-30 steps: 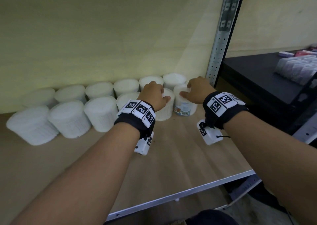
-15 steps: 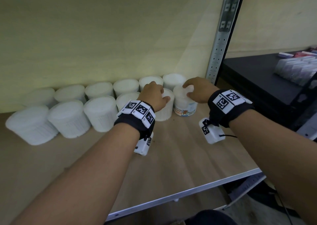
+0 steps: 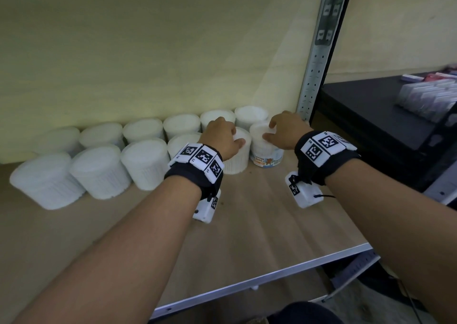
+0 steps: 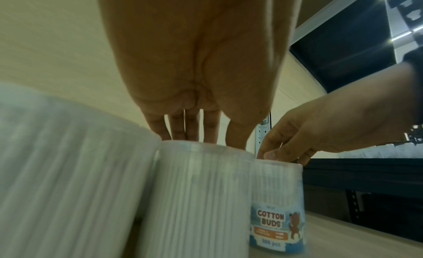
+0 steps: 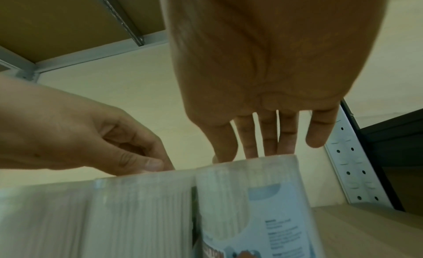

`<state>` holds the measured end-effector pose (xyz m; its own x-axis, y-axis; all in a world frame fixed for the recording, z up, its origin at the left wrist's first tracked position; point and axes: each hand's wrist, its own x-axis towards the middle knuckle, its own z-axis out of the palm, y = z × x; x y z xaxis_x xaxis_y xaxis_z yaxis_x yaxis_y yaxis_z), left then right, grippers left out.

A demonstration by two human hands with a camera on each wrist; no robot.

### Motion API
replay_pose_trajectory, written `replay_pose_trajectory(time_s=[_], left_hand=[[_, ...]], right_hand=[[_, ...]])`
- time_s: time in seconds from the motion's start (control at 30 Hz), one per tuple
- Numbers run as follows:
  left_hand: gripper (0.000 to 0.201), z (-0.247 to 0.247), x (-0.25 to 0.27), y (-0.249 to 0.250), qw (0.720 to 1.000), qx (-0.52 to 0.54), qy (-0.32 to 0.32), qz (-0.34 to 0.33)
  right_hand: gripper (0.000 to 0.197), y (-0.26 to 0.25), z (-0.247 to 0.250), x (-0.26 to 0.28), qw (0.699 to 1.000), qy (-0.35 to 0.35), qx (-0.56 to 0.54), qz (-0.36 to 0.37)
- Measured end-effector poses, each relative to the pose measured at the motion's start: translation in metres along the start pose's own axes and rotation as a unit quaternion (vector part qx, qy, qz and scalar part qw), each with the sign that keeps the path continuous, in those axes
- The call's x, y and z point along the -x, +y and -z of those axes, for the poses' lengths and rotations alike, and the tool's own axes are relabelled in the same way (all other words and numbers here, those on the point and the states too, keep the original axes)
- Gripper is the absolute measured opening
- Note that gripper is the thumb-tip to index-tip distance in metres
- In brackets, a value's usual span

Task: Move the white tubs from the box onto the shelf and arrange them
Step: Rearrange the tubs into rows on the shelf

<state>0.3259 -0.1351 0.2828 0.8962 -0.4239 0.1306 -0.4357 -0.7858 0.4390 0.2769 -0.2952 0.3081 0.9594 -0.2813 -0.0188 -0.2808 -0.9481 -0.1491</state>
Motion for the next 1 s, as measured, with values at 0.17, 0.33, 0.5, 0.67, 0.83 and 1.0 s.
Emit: replay_pose_trajectory(time_s=[0.17,0.33,0.5,0.67,0.83,1.0], left_hand=[[0.043,0.0,0.0,0.0,1.0,0.003,0.001,0.0],[0.042,0.0,0.0,0.0,1.0,0.003,0.002,0.003],[0.042,0.0,0.001,0.001,1.0,-0.002,0.001,0.004],[0.042,-0.001,0.0,0.0,1.0,0.001,-0.001,0.005],[0.042,0.001,0.001,0.001,1.0,0.0,-0.004,0.007],[0.043,0.001,0.003,0.002,1.0,-0.007,-0.005,0.004]], right_hand=[[0.041,0.001,0.001,-0.005,0.999,-0.026,-0.019,0.001],[0.041,0.001,0.002,-0.008,0.998,-0.025,-0.055,-0.006],[0.063,-0.005,-0.006,-0.011,0.999,-0.005,-0.01,-0.031],[0.064,-0.009,-0.004,-0.011,1.0,-0.017,0.017,-0.016],[0.051,-0.007,0.006,-0.005,0.999,-0.041,0.017,0.025],[0.045,-0.009,0.011,-0.001,0.999,-0.029,0.017,0.038]])
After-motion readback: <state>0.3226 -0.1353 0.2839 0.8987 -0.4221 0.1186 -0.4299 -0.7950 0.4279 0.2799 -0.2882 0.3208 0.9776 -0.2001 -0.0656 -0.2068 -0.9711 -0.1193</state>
